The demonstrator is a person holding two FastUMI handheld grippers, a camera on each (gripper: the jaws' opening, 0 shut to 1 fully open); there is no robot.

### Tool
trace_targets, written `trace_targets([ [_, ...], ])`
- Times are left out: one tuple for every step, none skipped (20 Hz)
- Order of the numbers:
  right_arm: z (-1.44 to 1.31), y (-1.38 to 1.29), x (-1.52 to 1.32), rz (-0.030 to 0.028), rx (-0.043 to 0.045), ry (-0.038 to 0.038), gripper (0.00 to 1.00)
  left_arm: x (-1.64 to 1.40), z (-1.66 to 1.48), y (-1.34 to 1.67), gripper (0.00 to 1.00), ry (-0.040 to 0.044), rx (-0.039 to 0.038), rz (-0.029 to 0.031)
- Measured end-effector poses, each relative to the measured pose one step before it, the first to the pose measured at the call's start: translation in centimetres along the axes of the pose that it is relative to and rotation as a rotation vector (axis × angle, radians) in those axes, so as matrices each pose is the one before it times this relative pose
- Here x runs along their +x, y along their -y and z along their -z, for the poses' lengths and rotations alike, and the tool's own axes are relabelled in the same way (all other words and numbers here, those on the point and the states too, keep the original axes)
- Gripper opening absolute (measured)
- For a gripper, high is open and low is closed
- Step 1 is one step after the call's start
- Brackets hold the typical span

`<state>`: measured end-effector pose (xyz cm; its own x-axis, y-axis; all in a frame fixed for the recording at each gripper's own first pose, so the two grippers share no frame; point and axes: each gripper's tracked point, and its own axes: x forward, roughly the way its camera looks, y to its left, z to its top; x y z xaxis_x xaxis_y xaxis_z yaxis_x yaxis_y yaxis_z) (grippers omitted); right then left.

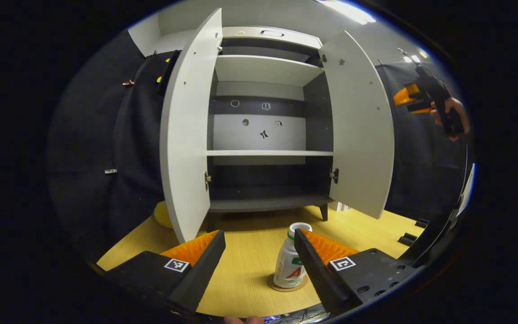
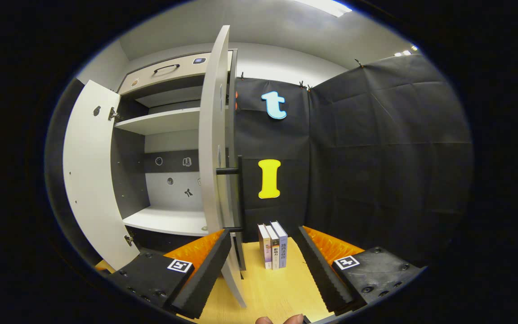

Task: Grasp the bottle in the cabinet with the left hand and place it on the coaster, then close the right door with the right hand and the left door with the left hand.

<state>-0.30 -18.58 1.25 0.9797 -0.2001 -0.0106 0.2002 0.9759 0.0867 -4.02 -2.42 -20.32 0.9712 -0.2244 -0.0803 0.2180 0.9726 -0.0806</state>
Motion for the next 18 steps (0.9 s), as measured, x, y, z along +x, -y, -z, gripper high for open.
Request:
trace_targets([
  [-0.072, 0.423, 0.404, 0.01050, -0.00084, -0.00252, 0.98, -0.222, -1.699, -0.800, 0.98, 0.01056, -0.00694, -0.02122],
  [-0.164, 0.200, 0.198, 0.00550, 0.00230, 0.00322, 0.98, -0.235, -1.662, -0.849, 0.97, 0.01404, -0.00349, -0.02379],
  [-0.203, 0.192, 0.185, 0.00266, 0.00068, 0.00600, 0.98, -0.079, -1.602, -0.592, 0.98, 0.00781, -0.00740, -0.01146],
  [-0.207, 0.236, 0.438, 0.00340, -0.00376, 0.00695, 0.98, -0.133, -1.488, -0.342, 0.97, 0.01222, -0.00931, -0.01009],
  [-0.267, 0.225, 0.397, 0.00075, -0.00406, 0.00398, 0.98, -0.071, -1.778, -0.565, 0.97, 0.02098, -0.01278, -0.01875],
  [-0.205, 0.228, 0.427, 0.00336, -0.00639, 0.00107, 0.98, 0.044, -1.794, -0.572, 0.97, 0.02093, -0.01521, -0.01859],
  [-0.285, 0.317, 0.427, 0.00846, -0.00654, 0.00409, 0.98, -0.014, -1.619, -0.506, 0.97, 0.01668, -0.01190, -0.01814],
  [-0.410, 0.395, 0.565, 0.00826, -0.00124, 0.00927, 0.98, -0.054, -1.106, -0.486, 0.97, 0.01082, -0.00169, -0.01971],
  [-0.549, 0.240, 0.458, 0.00449, 0.00510, 0.01256, 0.98, 0.090, -1.054, -0.585, 0.97, 0.00368, 0.00570, -0.01769],
  [-0.479, 0.073, 0.639, 0.00355, 0.00558, 0.01188, 0.98, 0.112, -0.678, -0.480, 0.97, -0.00301, 0.00648, -0.01101],
  [-0.271, -0.037, 0.682, -0.00017, 0.00072, 0.00201, 0.98, 0.150, -0.617, -0.600, 0.96, -0.00977, 0.00710, -0.01469],
  [0.006, -0.195, 0.728, -0.00181, -0.00458, -0.00273, 0.98, 0.174, -0.398, -0.586, 0.96, -0.01296, 0.00562, -0.01363],
  [-0.111, -0.226, 0.471, -0.00350, -0.00888, -0.00061, 0.98, 0.081, -0.350, -0.520, 0.97, -0.01354, 0.00450, -0.01486],
  [-0.372, 0.310, 0.530, 0.01733, -0.01868, 0.01421, 0.98, -0.009, -0.300, -0.598, 0.96, -0.00504, 0.00215, -0.01330],
  [-0.571, 0.157, 0.080, 0.00408, -0.01467, 0.02011, 0.97, -0.025, -0.433, -0.526, 0.96, 0.00009, 0.00305, -0.01078],
  [-0.066, -0.179, 0.118, -0.00303, -0.00370, 0.00614, 0.95, 0.055, -0.188, -0.439, 0.97, -0.00031, 0.00252, -0.00866],
  [0.138, -0.088, -0.095, -0.00421, 0.00666, -0.00798, 0.95, -0.058, 0.022, -0.355, 0.97, -0.00347, 0.00367, -0.00756],
  [0.043, 0.000, -0.019, -0.00050, 0.01816, -0.00668, 0.95, -0.084, 0.116, -0.403, 0.97, -0.00407, 0.00226, -0.00828],
])
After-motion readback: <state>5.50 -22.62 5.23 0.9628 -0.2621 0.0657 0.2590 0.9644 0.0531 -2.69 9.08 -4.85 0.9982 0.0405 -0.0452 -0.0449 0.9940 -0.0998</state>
